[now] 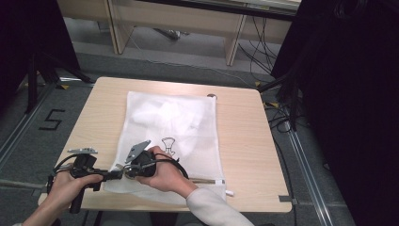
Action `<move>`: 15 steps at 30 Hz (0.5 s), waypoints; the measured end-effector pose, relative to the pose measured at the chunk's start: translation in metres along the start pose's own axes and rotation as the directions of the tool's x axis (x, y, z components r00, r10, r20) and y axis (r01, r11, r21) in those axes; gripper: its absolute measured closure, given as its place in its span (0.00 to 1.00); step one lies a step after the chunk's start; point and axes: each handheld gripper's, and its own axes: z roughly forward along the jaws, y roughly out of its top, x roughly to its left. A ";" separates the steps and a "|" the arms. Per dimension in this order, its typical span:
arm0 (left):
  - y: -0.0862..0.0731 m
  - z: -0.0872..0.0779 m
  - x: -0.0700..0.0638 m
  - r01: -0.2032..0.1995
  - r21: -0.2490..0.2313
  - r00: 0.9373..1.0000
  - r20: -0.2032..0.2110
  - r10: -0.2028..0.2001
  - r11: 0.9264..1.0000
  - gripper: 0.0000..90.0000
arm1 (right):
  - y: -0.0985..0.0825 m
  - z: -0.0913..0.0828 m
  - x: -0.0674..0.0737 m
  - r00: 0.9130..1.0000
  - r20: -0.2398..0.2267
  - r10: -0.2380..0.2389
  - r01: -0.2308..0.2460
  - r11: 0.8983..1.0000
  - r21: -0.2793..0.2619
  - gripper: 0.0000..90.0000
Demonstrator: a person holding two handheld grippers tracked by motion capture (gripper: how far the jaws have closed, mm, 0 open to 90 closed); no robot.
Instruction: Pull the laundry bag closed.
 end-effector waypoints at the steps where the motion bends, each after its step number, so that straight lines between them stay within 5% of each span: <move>1: 0.000 0.000 0.000 0.000 -0.001 1.000 0.000 0.000 1.000 0.97 | -0.001 0.000 0.000 1.000 -0.006 -0.001 0.001 1.000 0.005 0.92; 15: 0.001 -0.001 -0.001 -0.003 -0.013 1.000 0.011 0.003 1.000 0.96 | -0.010 -0.002 -0.001 1.000 -0.019 0.013 -0.013 1.000 0.016 0.92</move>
